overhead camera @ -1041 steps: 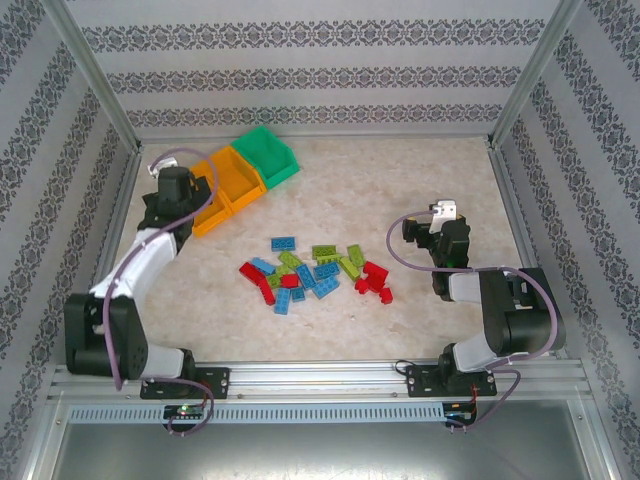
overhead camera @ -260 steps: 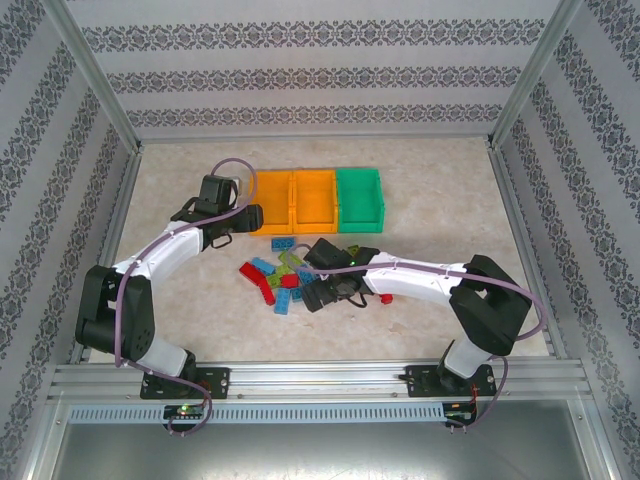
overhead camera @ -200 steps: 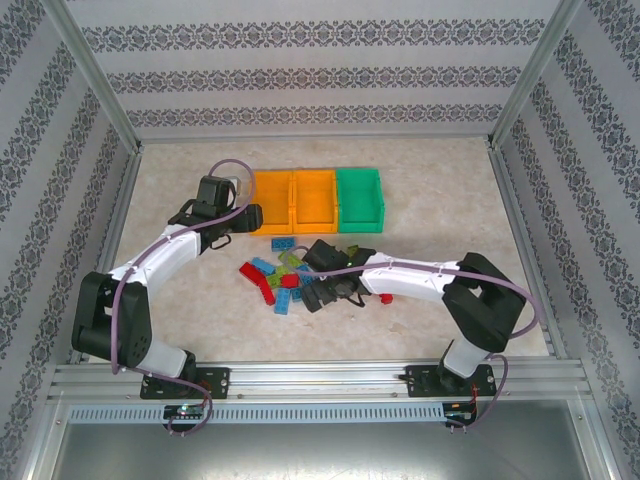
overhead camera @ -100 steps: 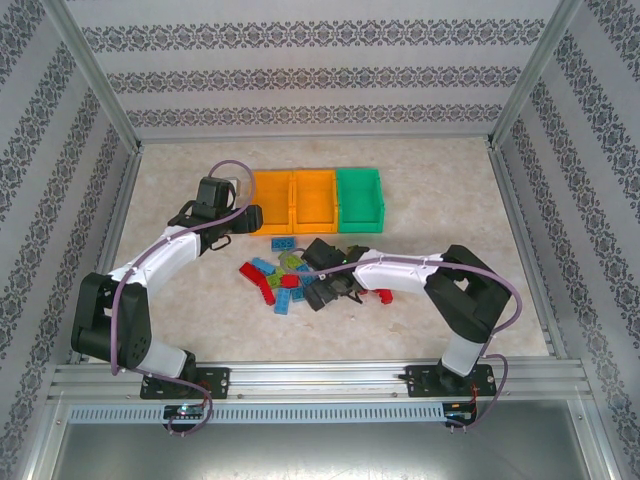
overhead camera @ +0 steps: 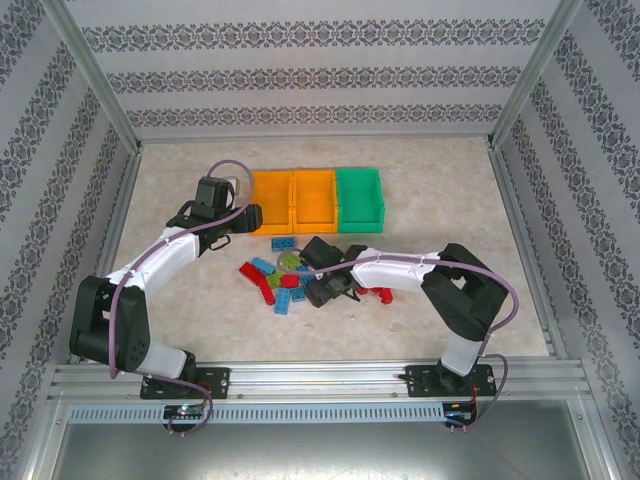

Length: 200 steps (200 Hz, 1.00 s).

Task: Sort the legos into containers by color

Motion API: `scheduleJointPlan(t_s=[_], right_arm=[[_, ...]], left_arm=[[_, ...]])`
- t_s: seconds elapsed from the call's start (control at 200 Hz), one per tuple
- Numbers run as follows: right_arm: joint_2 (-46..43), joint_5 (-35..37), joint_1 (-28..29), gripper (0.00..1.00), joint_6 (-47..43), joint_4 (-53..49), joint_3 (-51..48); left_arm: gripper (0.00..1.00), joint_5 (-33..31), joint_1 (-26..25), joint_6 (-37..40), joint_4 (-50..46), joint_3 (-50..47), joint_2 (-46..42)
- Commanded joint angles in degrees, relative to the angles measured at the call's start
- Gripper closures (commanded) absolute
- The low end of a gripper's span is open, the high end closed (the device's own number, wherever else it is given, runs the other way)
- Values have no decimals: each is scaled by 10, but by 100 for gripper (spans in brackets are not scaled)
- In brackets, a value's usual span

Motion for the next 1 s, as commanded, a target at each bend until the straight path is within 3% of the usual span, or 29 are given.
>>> scheduleJointPlan(t_s=[0.0, 0.135, 0.285, 0.54, 0.994], right_arm=[[-43, 6, 4, 40, -4, -21, -11], [-102, -13, -22, 40, -8, -20, -7], [-139, -66, -99, 42, -2, -10, 11], [-88, -88, -244, 47, 77, -30, 114], [78, 9, -285, 44, 133, -110, 269]], left_arm=[[19, 0, -10, 1, 15, -8, -12], [19, 0, -10, 1, 17, -9, -12], [19, -2, -16, 8, 13, -9, -15], [19, -18, -45, 28, -5, -13, -16], [18, -12, -111, -14, -42, -5, 13]])
